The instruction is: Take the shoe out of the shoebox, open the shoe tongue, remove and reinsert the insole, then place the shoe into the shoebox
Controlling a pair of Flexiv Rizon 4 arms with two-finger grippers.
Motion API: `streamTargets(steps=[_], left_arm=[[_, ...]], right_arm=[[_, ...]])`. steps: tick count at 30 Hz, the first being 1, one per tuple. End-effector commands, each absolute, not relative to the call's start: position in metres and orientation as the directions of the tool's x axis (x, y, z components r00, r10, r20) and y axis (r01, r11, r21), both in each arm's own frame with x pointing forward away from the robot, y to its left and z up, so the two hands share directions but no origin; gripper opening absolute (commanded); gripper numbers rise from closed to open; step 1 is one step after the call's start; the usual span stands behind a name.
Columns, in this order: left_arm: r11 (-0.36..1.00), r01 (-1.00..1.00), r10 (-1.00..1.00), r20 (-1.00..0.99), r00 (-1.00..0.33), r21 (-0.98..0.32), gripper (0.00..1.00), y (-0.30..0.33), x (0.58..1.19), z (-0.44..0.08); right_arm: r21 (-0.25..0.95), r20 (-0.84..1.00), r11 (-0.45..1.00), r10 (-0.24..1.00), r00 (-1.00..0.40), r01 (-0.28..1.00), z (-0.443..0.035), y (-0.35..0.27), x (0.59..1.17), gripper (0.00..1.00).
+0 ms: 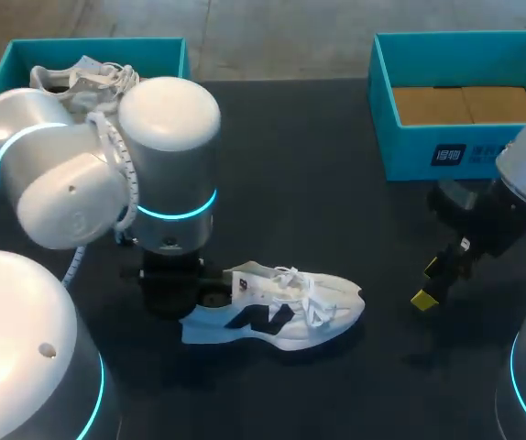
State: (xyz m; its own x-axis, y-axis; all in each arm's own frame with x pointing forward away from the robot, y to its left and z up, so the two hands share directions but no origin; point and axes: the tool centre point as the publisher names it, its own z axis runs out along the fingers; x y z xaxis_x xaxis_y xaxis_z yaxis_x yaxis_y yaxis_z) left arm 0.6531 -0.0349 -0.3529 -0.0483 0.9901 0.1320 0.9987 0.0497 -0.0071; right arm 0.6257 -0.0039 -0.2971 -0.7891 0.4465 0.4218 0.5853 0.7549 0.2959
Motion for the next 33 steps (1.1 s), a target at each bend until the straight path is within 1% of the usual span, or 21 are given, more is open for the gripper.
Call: streamTargets(steps=[1,8,16,26,33], left_arm=[[0.045,0.999,0.989,0.142,-0.044,-0.006,0.00,-0.052,0.658,-0.368],[0.015,1.000,0.993,0.117,-0.015,0.000,0.00,-0.056,0.661,-0.376],[0.030,1.000,0.993,0.117,-0.029,-0.004,0.00,-0.052,0.663,-0.381],[0.006,1.000,0.991,0.132,-0.007,0.006,0.00,-0.053,0.656,-0.388],[0.015,1.000,0.990,0.138,-0.017,0.015,0.00,-0.056,0.657,-0.390]], right_arm=[[0.295,0.420,0.755,0.448,-0.789,0.585,-0.297,-0.004,0.625,1.00],[0.295,0.420,0.755,0.448,-0.789,0.585,-0.297,-0.004,0.625,1.00],[0.295,0.420,0.755,0.448,-0.789,0.585,-0.297,-0.004,0.625,1.00],[0.295,0.420,0.755,0.448,-0.789,0.585,-0.297,-0.004,0.625,1.00],[0.295,0.420,0.755,0.448,-0.789,0.585,-0.297,-0.004,0.625,1.00]])
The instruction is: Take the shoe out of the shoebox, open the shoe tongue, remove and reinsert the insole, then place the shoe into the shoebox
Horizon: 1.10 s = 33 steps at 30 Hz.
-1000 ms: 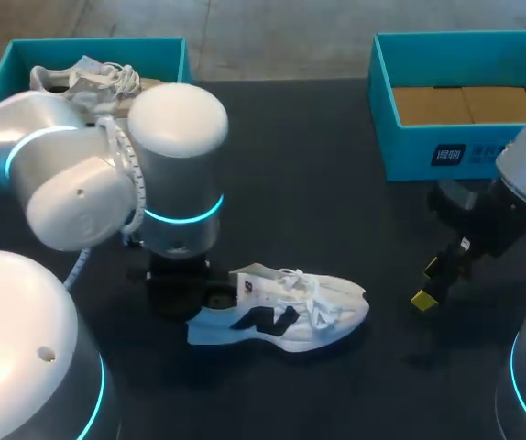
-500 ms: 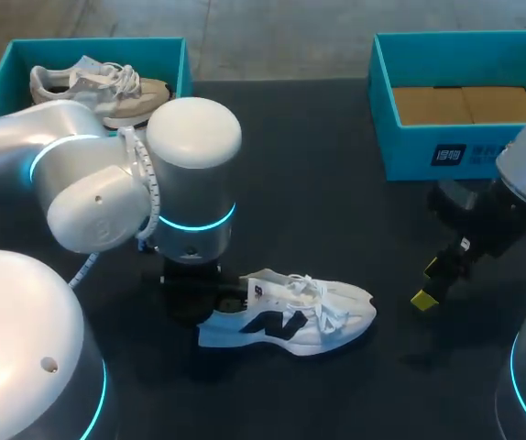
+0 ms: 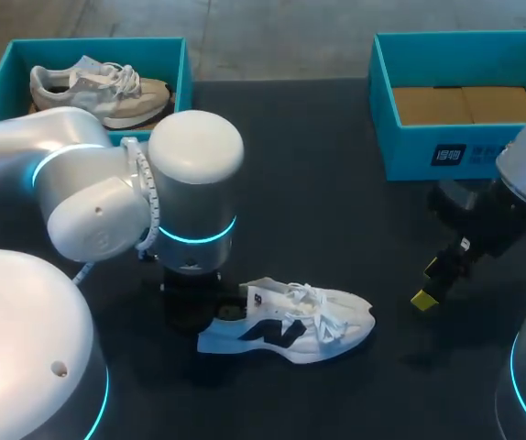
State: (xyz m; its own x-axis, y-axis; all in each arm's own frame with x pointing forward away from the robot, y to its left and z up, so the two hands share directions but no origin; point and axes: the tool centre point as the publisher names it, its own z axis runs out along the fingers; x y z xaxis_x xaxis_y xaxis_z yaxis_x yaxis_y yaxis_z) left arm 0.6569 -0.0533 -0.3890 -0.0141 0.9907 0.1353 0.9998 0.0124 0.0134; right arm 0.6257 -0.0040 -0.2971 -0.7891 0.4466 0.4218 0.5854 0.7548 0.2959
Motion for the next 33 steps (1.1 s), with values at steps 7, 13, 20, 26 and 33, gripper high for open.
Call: streamTargets(steps=[7,13,20,26,33], left_arm=[[0.017,0.999,0.990,0.143,-0.021,0.028,0.00,-0.055,0.656,-0.394],[0.019,0.999,0.989,0.146,-0.024,0.034,0.31,-0.057,0.658,-0.393],[0.021,0.999,0.990,0.136,-0.026,0.036,0.80,-0.056,0.658,-0.388],[0.016,0.999,0.994,0.106,-0.020,0.034,0.93,-0.055,0.656,-0.379],[0.024,0.999,0.998,0.049,-0.026,0.027,1.00,-0.056,0.654,-0.357]], right_arm=[[0.295,0.420,0.755,0.448,-0.789,0.585,-0.297,-0.004,0.625,1.00],[0.295,0.420,0.755,0.448,-0.789,0.585,-0.297,-0.004,0.625,1.00],[0.295,0.420,0.755,0.448,-0.789,0.585,-0.297,-0.004,0.625,1.00],[0.295,0.420,0.755,0.448,-0.789,0.585,-0.297,-0.004,0.625,1.00],[0.295,0.420,0.755,0.448,-0.789,0.585,-0.297,-0.004,0.625,1.00]])
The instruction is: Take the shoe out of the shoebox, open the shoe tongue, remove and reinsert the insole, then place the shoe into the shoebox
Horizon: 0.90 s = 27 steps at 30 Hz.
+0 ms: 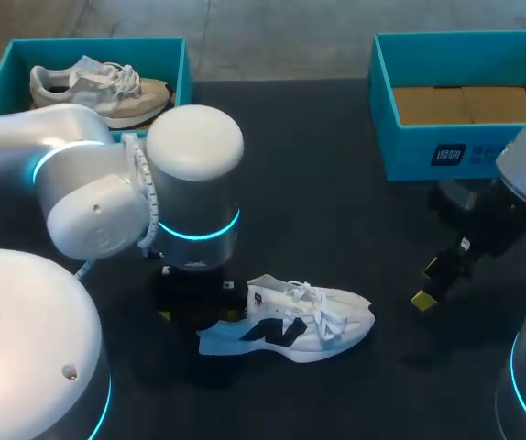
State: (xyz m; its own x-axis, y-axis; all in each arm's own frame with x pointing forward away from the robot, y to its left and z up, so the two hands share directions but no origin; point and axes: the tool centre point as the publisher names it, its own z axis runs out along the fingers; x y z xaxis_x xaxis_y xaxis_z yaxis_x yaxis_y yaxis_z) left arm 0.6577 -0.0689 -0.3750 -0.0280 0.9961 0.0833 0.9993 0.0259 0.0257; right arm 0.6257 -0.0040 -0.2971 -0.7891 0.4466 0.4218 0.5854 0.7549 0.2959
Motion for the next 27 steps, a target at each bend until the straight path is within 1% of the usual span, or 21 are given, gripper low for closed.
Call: streamTargets(steps=[1,19,25,27], left_arm=[[0.027,0.999,0.999,0.042,-0.028,0.029,1.00,-0.056,0.654,-0.354],[0.067,0.998,0.991,-0.120,-0.064,0.018,1.00,-0.053,0.642,-0.294],[0.133,0.991,0.984,-0.114,-0.135,-0.026,1.00,-0.051,0.640,-0.283],[0.177,0.983,0.978,-0.102,-0.181,-0.051,1.00,-0.050,0.640,-0.279]], right_arm=[[0.295,0.420,0.755,0.448,-0.789,0.585,-0.297,-0.004,0.625,1.00],[0.295,0.420,0.755,0.448,-0.789,0.585,-0.297,-0.004,0.625,1.00],[0.295,0.420,0.755,0.448,-0.789,0.585,-0.297,-0.004,0.625,1.00],[0.295,0.420,0.755,0.448,-0.789,0.585,-0.297,-0.004,0.625,1.00]])
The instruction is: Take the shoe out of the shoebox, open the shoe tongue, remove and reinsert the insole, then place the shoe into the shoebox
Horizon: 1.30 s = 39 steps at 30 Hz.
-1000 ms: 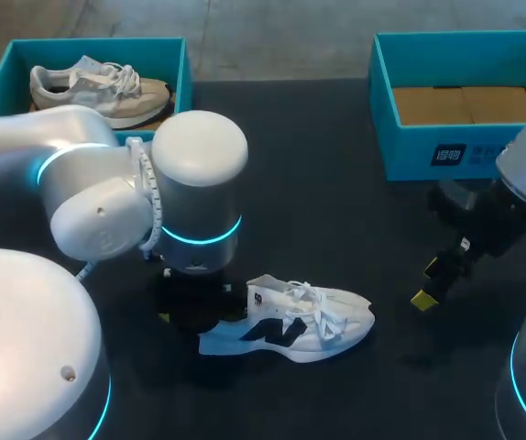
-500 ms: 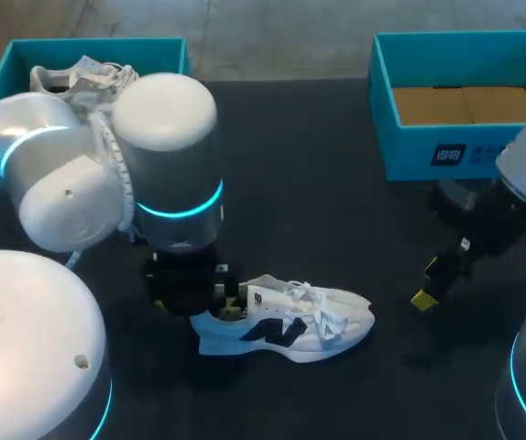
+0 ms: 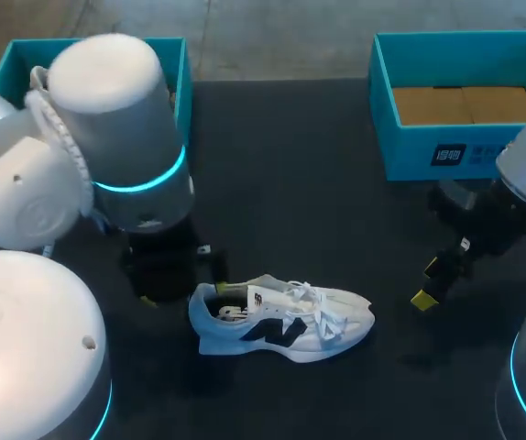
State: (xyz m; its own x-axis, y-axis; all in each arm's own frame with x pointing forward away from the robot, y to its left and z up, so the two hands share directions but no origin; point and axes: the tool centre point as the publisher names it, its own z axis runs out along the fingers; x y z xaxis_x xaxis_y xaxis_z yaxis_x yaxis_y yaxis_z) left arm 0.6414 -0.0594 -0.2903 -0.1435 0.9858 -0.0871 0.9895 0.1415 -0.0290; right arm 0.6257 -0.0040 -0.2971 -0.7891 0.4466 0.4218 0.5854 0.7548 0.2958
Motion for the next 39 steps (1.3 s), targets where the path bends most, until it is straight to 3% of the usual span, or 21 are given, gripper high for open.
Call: streamTargets(steps=[1,24,39], left_arm=[[0.200,0.978,0.973,-0.105,-0.206,-0.065,1.00,-0.049,0.640,-0.278],[0.616,0.695,0.722,-0.086,-0.686,-0.371,1.00,-0.022,0.642,-0.260],[0.618,0.694,0.723,-0.080,-0.687,-0.369,1.00,-0.020,0.641,-0.260]], right_arm=[[0.295,0.420,0.755,0.448,-0.789,0.585,-0.297,-0.004,0.625,1.00],[0.295,0.420,0.755,0.448,-0.789,0.585,-0.297,-0.004,0.625,1.00],[0.295,0.420,0.755,0.448,-0.789,0.585,-0.297,-0.004,0.625,1.00]])
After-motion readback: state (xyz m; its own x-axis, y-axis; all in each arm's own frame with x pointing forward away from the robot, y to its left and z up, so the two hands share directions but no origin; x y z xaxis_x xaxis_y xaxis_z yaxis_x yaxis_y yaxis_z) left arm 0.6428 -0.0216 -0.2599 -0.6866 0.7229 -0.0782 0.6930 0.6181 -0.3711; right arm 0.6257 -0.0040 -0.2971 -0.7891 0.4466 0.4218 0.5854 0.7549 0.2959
